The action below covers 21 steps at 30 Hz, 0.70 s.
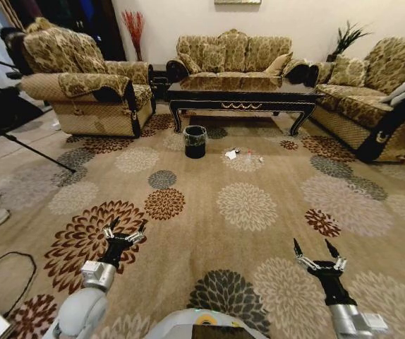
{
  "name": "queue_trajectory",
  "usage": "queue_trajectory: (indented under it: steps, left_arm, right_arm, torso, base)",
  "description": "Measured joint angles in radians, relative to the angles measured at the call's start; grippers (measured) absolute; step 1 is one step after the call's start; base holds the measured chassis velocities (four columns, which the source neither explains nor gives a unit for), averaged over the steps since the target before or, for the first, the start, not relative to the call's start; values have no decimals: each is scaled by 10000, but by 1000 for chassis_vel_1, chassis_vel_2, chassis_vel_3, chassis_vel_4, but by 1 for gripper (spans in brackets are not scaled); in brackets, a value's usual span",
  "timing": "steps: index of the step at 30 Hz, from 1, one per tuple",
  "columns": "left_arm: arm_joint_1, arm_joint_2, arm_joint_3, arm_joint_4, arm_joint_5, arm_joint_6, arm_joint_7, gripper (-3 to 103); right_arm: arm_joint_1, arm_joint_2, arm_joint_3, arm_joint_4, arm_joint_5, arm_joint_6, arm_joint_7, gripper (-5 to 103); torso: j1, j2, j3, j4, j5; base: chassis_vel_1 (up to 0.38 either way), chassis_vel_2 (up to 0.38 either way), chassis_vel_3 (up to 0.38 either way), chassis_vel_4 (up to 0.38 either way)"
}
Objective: Move to the front of the table and pick up the trash from the floor, then place it into the trash bin.
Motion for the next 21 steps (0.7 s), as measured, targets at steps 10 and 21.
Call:
queue_trajectory:
  steps: [10, 21]
  left_arm:
    - [-18, -10, 13, -3, -15, -74, -323, 100]
    - [-28, -48, 12, 78, -118, -466, -683, 100]
  right_arm:
    - [1, -11, 23, 8, 6, -3, 2, 100]
    - [13, 1, 13, -24, -60, -5, 6, 100]
  torso:
    - [-2, -18, -133, 0, 0]
    - [-3, -15, -96, 0, 0]
  base:
    - [0, 0, 0, 0]
    - [-5, 5, 3, -5]
